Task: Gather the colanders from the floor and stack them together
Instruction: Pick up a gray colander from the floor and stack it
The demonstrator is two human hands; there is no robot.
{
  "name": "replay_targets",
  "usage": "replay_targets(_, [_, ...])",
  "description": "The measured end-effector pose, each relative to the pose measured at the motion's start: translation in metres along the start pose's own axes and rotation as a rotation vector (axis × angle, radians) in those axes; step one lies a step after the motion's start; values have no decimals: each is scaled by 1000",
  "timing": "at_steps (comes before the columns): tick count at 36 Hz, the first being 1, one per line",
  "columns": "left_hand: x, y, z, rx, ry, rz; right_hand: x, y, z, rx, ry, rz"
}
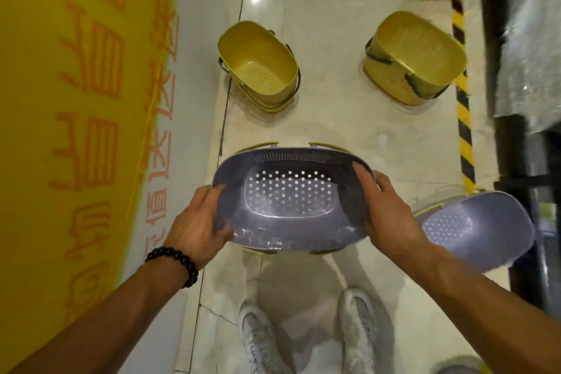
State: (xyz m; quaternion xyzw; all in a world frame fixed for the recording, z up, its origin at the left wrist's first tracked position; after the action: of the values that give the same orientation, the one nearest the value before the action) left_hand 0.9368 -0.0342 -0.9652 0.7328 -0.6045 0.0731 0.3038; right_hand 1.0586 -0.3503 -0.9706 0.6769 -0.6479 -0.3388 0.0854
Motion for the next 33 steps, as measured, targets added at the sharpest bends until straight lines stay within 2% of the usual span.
replay_targets(6, [112, -8, -75, 22, -59, 202, 27, 66, -120, 173, -116, -11])
replay_targets(11, [212, -26, -102, -20, -70, 382, 76, 121, -198, 325, -161, 98])
replay_targets(16, [314, -36, -93, -93, -134, 583, 150, 189, -237, 411, -297, 280])
replay_targets(24, [452, -4, -2, -253, -222, 889, 278, 327, -214, 485, -431, 561])
replay_targets(29, [513, 50, 86, -343, -149, 1026, 349, 413, -169, 493, -506, 731])
replay_targets(33, [540, 103, 166, -461, -223, 1079, 401, 480, -115, 457, -586, 904])
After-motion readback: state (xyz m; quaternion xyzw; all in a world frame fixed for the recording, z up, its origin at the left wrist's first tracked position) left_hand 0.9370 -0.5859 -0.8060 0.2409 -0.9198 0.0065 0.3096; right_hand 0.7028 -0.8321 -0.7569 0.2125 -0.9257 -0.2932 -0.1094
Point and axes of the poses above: each hand's wrist, its own y-axis away from the middle knuckle, its own z-axis out of the palm, x = y × z, the point moved 6 cm from there along -y, towards the middle knuckle, and after that the axes turned 15 degrees about z, right-handed, at the moved point
